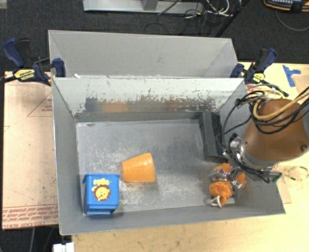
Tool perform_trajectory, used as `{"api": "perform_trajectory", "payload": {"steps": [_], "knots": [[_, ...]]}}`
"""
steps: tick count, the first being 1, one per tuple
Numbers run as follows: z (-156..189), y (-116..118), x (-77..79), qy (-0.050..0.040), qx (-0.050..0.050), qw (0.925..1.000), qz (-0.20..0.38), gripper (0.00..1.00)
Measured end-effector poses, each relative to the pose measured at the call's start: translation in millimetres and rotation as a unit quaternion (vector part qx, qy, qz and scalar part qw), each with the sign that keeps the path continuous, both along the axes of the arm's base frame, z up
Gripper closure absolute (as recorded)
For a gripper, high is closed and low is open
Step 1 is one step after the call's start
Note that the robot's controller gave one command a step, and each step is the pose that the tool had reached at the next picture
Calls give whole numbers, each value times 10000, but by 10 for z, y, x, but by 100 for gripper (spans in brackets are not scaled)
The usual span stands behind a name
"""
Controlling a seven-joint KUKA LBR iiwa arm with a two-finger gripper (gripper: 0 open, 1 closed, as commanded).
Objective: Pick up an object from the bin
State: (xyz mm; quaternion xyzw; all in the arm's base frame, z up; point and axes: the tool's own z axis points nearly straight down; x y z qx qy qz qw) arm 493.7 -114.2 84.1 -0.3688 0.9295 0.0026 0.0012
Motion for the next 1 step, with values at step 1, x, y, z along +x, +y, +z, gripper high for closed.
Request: {"api": "perform_trajectory", "payload": {"steps": [1], "knots": [[129,3,-4,11,5,10000,-5,100]]}}
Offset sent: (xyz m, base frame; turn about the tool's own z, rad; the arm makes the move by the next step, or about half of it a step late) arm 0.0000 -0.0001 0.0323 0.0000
